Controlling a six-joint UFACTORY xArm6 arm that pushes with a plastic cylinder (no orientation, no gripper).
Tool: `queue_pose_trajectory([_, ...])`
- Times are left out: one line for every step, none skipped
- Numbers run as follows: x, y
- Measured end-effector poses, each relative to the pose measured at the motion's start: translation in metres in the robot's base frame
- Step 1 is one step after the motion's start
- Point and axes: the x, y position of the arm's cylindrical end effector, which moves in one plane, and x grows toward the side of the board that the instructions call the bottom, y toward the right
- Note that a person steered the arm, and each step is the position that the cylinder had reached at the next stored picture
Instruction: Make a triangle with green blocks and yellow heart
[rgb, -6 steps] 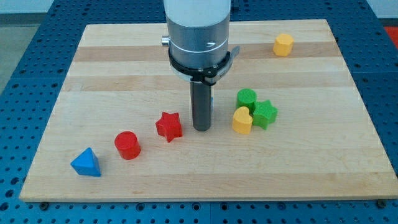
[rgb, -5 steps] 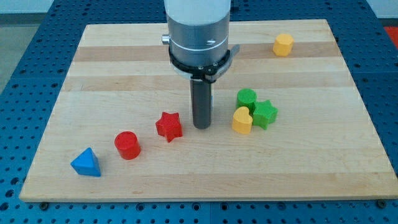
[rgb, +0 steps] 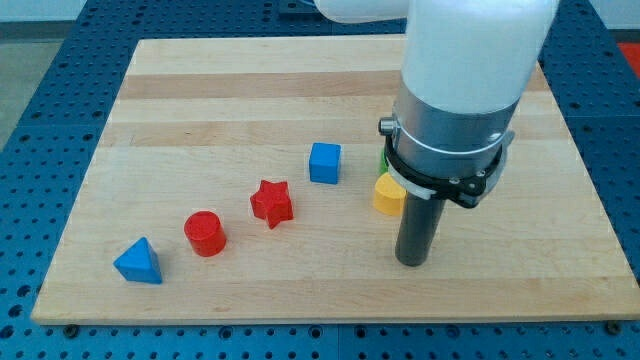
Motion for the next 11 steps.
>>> queue_pose_trajectory([-0.051, 0.001])
queue_pose_trajectory([-0.089, 0.001])
queue_pose_trajectory([-0.089, 0.001])
queue_pose_trajectory([-0.111, 0.001])
queue_pose_trajectory([-0.144, 0.001])
queue_pose_trajectory([-0.144, 0.001])
queue_pose_trajectory([-0.153, 0.015])
queue_pose_trajectory([-0.151, 0.025])
queue_pose_trajectory([-0.121, 0.007])
queue_pose_trajectory([-0.112, 0.005])
queue_pose_trajectory([-0.112, 0.005])
